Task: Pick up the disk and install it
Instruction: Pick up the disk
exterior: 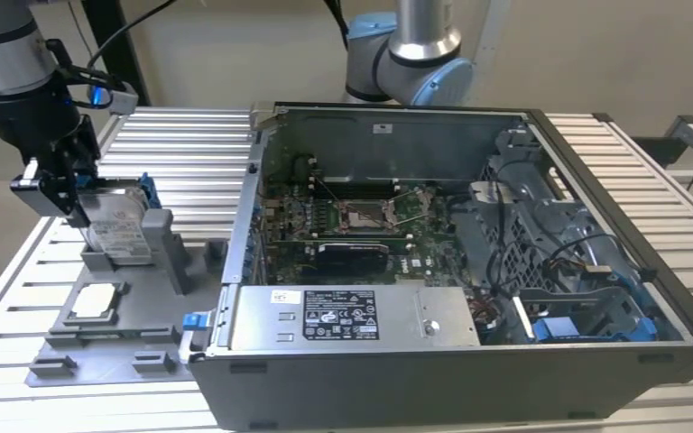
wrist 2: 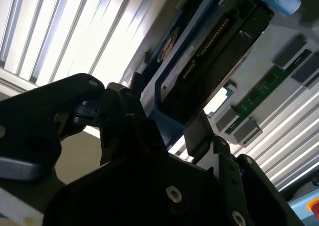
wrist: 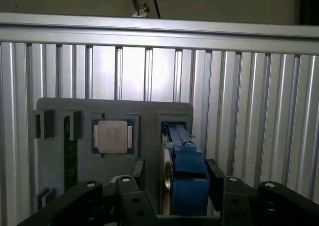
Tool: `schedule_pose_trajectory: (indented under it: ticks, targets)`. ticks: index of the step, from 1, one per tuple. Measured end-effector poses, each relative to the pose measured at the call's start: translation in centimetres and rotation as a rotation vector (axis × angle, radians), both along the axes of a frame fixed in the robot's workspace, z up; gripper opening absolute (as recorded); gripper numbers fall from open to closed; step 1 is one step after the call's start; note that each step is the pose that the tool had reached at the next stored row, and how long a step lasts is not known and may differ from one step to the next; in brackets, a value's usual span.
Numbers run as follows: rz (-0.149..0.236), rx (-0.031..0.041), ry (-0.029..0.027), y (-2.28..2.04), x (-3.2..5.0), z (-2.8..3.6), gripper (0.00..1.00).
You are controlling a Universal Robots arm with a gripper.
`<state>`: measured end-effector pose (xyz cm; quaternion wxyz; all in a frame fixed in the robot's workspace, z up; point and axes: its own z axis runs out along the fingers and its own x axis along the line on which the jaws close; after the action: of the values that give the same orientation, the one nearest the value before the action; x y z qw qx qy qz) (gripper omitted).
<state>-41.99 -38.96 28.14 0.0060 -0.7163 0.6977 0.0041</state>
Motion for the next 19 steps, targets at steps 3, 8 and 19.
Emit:
schedule_pose_trajectory:
  ticks: [3,8,19]
  targets:
    - [0.000,0.0004,-0.0001,0.00,0.00,0.00,0.00]
    - [0.000,0.0009,0.0000,-0.01,0.01,0.00,0.00]
    - [0.000,0.0021,-0.0001,0.00,0.00,0.00,0.00]
